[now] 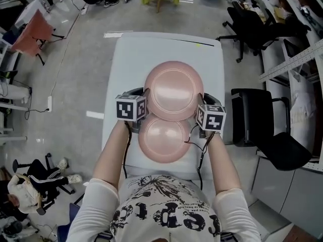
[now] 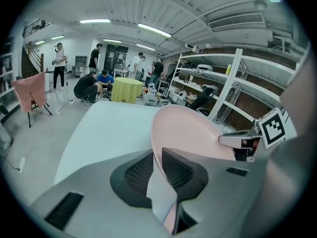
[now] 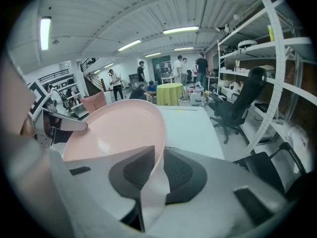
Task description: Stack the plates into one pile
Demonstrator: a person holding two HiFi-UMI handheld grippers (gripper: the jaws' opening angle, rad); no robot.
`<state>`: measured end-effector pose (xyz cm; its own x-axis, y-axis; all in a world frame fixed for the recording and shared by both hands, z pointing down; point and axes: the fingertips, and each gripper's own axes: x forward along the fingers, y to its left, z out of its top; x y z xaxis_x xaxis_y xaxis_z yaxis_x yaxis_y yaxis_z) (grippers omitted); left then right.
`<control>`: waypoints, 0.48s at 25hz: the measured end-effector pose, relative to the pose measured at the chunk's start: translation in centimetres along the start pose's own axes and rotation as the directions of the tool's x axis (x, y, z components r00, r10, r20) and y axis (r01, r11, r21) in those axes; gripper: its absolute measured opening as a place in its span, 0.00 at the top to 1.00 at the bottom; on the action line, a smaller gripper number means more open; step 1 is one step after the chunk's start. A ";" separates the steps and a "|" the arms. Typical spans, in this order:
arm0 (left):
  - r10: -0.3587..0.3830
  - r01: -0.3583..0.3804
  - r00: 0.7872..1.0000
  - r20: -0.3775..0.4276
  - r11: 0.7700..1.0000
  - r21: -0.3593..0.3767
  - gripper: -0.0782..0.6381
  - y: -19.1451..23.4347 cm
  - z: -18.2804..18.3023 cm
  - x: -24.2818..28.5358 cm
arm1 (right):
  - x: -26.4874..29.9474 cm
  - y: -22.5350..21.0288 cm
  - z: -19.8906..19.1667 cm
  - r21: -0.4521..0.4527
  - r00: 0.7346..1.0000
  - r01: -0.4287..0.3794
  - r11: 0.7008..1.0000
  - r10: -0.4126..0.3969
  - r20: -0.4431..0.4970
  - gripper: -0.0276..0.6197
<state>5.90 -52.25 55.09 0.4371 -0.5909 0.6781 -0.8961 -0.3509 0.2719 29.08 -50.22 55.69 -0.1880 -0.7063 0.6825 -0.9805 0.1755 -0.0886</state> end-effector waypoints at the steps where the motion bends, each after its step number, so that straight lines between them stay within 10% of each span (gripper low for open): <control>1: 0.002 -0.002 1.000 0.008 1.000 0.000 0.80 -0.6 -0.5 -0.9 | -0.9 0.1 -0.5 -0.003 1.000 -0.005 1.000 0.005 0.002 0.86; 12: 0.049 -0.047 0.998 0.031 0.998 -0.041 0.80 -2.5 -9.0 -10.2 | -8.6 5.1 -7.2 -0.017 0.997 -0.072 0.997 0.072 -0.012 0.86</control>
<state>2.99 -38.86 53.66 0.3951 -0.6298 0.6687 -0.9182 -0.2925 0.2670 26.15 -38.34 54.62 -0.2576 -0.6836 0.6829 -0.9632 0.2378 -0.1253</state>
